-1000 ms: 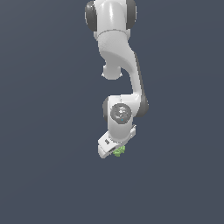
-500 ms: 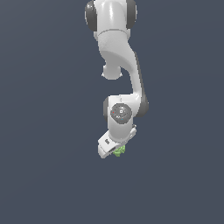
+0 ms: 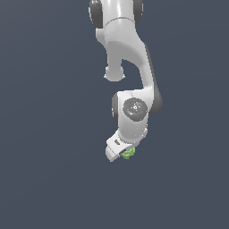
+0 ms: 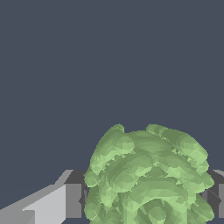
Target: Pick up the object and move it to a goal position.
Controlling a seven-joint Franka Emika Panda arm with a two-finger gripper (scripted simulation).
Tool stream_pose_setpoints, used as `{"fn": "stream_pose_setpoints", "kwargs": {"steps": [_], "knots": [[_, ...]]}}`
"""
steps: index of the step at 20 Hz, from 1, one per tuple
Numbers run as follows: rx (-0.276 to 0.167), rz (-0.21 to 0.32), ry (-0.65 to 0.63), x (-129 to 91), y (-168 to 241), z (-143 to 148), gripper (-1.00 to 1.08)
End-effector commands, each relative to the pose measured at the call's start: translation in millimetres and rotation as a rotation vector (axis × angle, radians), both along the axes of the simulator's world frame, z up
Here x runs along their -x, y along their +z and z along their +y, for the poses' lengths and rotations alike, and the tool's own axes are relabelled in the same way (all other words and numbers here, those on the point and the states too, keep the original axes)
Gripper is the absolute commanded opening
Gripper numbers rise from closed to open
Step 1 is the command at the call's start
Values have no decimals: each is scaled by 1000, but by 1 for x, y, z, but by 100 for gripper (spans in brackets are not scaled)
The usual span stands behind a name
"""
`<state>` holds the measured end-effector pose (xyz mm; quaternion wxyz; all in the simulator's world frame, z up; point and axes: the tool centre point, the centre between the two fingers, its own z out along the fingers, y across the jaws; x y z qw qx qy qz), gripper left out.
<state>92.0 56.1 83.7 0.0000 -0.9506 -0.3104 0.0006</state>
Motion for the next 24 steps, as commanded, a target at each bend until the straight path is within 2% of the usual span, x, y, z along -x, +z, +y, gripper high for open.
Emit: {"fn": "stream_pose_setpoints", "kwargs": {"steps": [1, 12, 24], "knots": [[0, -1, 1, -5, 19, 13, -100], [-1, -1, 0, -26, 97, 64, -100], [-1, -1, 0, -34, 121, 80, -100]]}}
